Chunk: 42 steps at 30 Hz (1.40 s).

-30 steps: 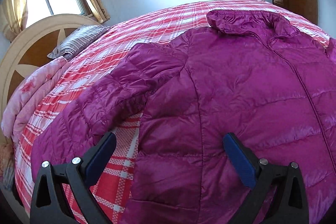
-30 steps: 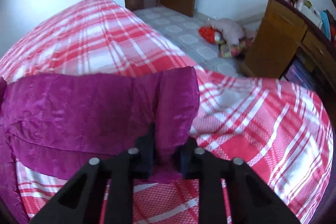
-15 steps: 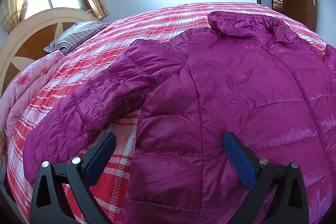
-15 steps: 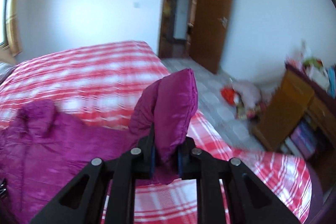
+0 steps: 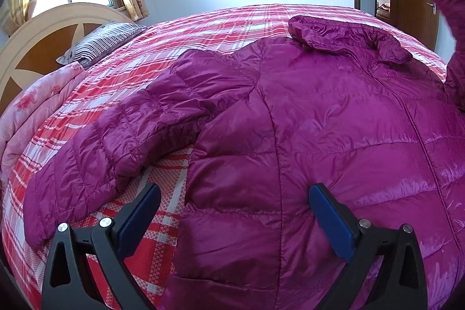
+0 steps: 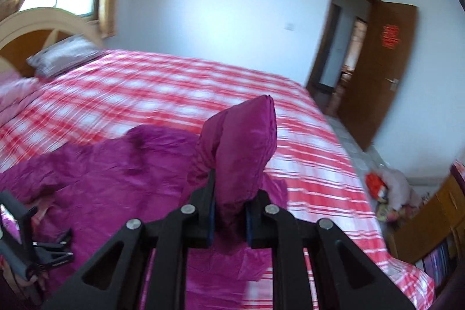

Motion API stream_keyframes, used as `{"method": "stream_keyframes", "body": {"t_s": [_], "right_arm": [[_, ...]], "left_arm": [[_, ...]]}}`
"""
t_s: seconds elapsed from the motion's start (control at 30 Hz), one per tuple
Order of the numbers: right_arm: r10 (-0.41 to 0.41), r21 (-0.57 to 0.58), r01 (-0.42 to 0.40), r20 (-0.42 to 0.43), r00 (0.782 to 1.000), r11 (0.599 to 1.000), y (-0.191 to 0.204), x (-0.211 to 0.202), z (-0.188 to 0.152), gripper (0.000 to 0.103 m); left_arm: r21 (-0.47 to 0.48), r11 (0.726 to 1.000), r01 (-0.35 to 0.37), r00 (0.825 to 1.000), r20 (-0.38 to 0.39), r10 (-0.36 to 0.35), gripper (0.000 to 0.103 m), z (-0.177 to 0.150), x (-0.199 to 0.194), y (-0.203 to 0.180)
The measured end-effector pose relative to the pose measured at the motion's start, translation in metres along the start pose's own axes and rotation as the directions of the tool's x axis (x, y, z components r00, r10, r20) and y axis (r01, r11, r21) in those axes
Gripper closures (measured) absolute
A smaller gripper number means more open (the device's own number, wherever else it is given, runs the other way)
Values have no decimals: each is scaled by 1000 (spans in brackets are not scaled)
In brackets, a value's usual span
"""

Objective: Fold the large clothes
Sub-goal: 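Carry the held sleeve across the jacket body and open the right tool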

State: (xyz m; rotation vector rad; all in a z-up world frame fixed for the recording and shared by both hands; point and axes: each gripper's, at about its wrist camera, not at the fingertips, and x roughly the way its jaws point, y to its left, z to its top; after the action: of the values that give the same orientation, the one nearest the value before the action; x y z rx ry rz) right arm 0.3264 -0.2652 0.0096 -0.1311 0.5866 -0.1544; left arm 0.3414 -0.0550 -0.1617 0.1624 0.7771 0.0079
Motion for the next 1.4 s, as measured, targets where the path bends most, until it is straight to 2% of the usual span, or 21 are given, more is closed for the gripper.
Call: {"method": "stream_keyframes", "body": {"t_s": [0.13, 0.3, 0.43, 0.5, 0.53, 0.57, 0.6, 0.63, 0.7, 0.8, 0.87, 0.9, 0.93, 0.97, 1.07, 1.2, 1.33, 1.4], "right_arm": [[70, -41, -71, -34, 997, 997, 52, 23, -9, 85], [156, -17, -158, -92, 983, 987, 99, 57, -27, 85], [254, 21, -254, -151, 955, 967, 123, 78, -46, 79], [350, 73, -343, -154, 924, 937, 130, 81, -54, 45], [396, 106, -383, -155, 905, 918, 130, 79, -56, 21], [451, 151, -431, -145, 880, 890, 129, 78, -59, 19], [483, 180, -458, -130, 866, 870, 124, 74, -60, 19], [493, 197, -467, -114, 862, 862, 118, 68, -62, 19], [475, 203, -454, -70, 877, 868, 100, 54, -64, 19], [421, 264, -407, 5, 907, 874, 52, 39, -69, 23], [351, 323, -343, 35, 936, 882, 18, 41, -73, 38], [295, 335, -286, 23, 955, 898, 6, 46, -73, 43], [235, 349, -222, 5, 972, 911, -7, 54, -74, 53], [192, 367, -176, -5, 981, 913, -19, 63, -75, 60], [156, 381, -128, -43, 987, 915, -35, 94, -79, 61], [155, 354, -106, -112, 982, 929, -36, 130, -86, 61], [154, 363, -85, -168, 974, 928, -38, 152, -99, 63], [163, 371, -89, -175, 971, 924, -38, 155, -106, 63]], "left_arm": [[-6, 1000, 5, 1000, -1, -5, 1, -1, 0, 1], [-2, 1000, -2, 1000, 3, 2, 1, -1, -1, 1], [-2, 1000, -5, 1000, 7, 5, 1, -2, -2, 1], [-19, 1000, 1, 1000, 6, -1, 1, -2, -2, 5], [-37, 999, 4, 1000, 1, -4, 1, -3, -3, 10], [-49, 999, 4, 1000, -7, -5, 1, -3, -4, 14], [-58, 998, 0, 1000, -15, -1, 1, -4, -5, 19], [-64, 998, -12, 1000, -17, 11, 1, -5, -8, 25], [-61, 997, -51, 999, 0, 51, 1, -2, -17, 38], [-91, 992, -85, 993, 73, 92, 1, 15, -41, 56], [-103, 993, -62, 991, 111, 74, 1, 35, -54, 56], [-95, 994, -46, 991, 121, 57, 1, 45, -57, 50], [-71, 997, -30, 990, 134, 39, 1, 57, -59, 37], [-45, 999, -22, 989, 144, 28, 1, 65, -58, 25], [40, 999, -27, 985, 170, 20, 1, 81, -48, -17], [108, 993, -43, 993, 112, 31, 1, 85, -8, -62], [95, 994, -59, 998, 16, 57, 1, 75, 36, -71], [78, 997, -17, 999, -27, 19, 1, 70, 47, -68]]}}
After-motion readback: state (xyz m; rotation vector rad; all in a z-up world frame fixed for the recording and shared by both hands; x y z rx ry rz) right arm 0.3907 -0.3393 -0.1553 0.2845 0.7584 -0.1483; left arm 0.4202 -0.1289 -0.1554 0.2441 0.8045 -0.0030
